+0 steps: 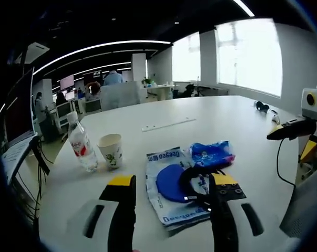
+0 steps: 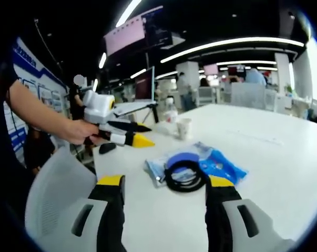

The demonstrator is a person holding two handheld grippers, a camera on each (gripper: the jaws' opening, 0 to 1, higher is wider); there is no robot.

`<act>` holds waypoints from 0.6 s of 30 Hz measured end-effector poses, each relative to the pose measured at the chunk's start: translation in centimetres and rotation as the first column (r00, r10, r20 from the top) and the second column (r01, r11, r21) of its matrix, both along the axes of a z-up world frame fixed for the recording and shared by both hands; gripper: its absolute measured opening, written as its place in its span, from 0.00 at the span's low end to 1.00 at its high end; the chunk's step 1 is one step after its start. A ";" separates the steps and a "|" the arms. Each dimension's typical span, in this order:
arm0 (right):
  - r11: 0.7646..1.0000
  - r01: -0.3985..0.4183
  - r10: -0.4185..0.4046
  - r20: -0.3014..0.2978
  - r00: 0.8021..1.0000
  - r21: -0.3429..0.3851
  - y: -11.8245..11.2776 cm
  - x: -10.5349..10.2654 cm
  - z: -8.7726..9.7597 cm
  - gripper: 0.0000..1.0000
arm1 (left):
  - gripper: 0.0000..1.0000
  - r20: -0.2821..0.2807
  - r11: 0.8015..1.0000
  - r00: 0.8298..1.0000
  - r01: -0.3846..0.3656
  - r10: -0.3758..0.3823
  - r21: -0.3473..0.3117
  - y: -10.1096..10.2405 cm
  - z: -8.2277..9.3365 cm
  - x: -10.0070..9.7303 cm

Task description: Arrange the tabletop items into an orderly group along one side of the table until the central work area is clear of visible clutter.

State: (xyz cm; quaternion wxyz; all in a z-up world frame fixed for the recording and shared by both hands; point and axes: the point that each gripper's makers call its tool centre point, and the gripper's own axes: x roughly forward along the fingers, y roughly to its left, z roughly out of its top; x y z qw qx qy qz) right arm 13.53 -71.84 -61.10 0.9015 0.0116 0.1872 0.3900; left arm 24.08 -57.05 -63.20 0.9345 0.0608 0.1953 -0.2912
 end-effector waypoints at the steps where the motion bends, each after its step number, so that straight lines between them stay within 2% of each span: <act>1: 1.000 0.001 -0.001 -0.002 1.000 0.002 0.0 0.0 0.0 0.58 | 0.55 -0.003 1.000 1.000 0.001 -0.001 0.001 0.0 -0.1 0.0; 18: 1.000 0.007 -0.007 -0.046 0.999 0.010 -0.1 -0.4 -1.4 0.57 | 0.54 -0.046 1.000 0.999 0.026 -0.026 -0.002 -1.2 -1.8 -0.4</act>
